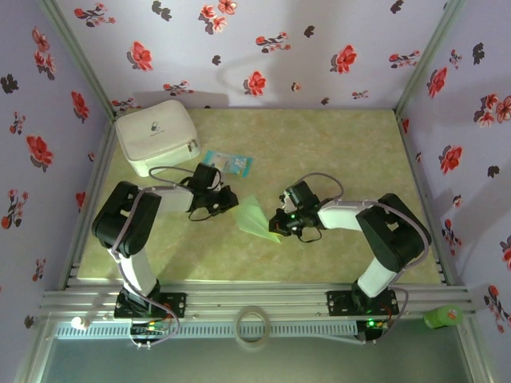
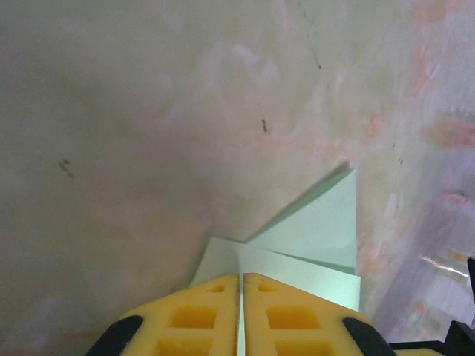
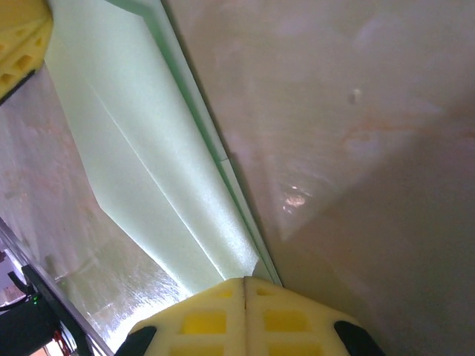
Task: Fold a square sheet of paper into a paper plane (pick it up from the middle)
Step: Fourth fold the wing at the center of the table.
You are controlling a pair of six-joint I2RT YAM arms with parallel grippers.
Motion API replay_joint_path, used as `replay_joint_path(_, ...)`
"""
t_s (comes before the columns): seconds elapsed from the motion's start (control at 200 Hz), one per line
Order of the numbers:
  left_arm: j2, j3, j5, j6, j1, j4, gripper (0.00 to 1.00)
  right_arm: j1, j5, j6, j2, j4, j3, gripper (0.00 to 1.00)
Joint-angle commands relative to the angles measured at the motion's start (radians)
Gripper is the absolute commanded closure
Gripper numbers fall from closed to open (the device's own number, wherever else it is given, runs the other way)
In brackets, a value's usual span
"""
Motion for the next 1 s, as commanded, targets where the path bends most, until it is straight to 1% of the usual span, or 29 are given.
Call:
replay_joint_path(0.0, -0.02, 0.022, -0.036, 0.039, 0.016, -0.02, 0.88, -0.002, 0.094, -0.024, 0.009, -0.182, -0.043, 1.0)
replay_joint_path(0.075, -0.015, 0.027, -0.04, 0.038, 0.021, -0.021, 0.88, -0.002, 0.097, -0.024, 0.009, -0.182, -0.043, 1.0)
replay_joint_path(0.21, -0.04, 0.037, -0.001, 0.029, 0.02, 0.014, 0.87, -0.002, 0.096, -0.02, 0.02, -0.176, -0.04, 1.0)
replay_joint_path(0.35, -0.118, 0.025, -0.04, 0.025, 0.01, 0.038, 0.85, -0.002, 0.097, -0.012, 0.028, -0.171, -0.034, 1.0)
replay_joint_path(0.45, -0.126, 0.036, -0.035, 0.015, -0.015, 0.048, 0.87, -0.002, 0.098, -0.009, 0.027, -0.173, -0.027, 1.0)
replay_joint_path(0.56, -0.085, 0.054, -0.028, 0.008, -0.056, 0.052, 0.88, -0.002, 0.098, -0.007, 0.033, -0.177, -0.018, 1.0)
replay_joint_path(0.655, -0.042, 0.044, -0.024, -0.017, -0.072, 0.083, 0.89, -0.002, 0.094, -0.005, 0.034, -0.179, -0.012, 1.0)
replay_joint_path(0.775, 0.005, 0.009, -0.025, -0.046, -0.073, 0.152, 0.89, -0.002, 0.096, -0.009, 0.03, -0.19, -0.009, 1.0)
replay_joint_path(0.995, 0.06, -0.008, -0.041, -0.02, -0.054, 0.161, 0.9, -0.002, 0.101, -0.01, 0.024, -0.196, -0.01, 1.0)
